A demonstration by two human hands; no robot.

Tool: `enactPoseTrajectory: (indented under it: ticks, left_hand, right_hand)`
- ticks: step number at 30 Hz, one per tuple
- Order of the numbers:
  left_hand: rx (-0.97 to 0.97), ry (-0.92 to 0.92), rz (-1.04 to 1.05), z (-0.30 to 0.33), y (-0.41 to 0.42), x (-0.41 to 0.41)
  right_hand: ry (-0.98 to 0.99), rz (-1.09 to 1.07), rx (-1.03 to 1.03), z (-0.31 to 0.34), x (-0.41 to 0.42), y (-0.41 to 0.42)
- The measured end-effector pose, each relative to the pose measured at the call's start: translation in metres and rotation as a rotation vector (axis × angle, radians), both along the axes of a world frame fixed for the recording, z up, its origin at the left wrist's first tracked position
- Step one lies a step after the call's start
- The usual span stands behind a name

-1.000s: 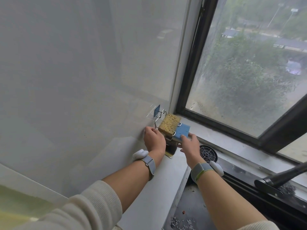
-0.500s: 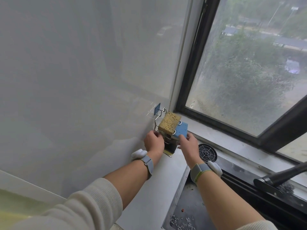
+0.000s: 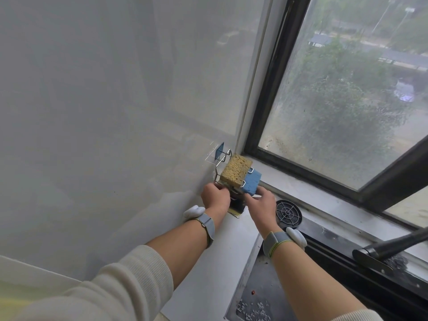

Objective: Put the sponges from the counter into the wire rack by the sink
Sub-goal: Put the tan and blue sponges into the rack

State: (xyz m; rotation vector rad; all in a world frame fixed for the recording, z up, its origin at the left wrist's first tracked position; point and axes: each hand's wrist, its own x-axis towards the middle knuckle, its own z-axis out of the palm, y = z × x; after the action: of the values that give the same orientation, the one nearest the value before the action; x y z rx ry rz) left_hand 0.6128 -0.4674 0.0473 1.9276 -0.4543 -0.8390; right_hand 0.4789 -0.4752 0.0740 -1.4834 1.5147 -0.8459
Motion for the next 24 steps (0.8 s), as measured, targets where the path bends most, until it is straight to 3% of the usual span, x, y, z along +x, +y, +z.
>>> enactPoseTrajectory:
  ticks: [24]
  left_hand:
    - [-0.015, 0.063, 0.045, 0.02, 0.009, 0.003]
  right_hand:
    - [0.253, 0.079, -0.172, 0.0, 0.017, -0.006]
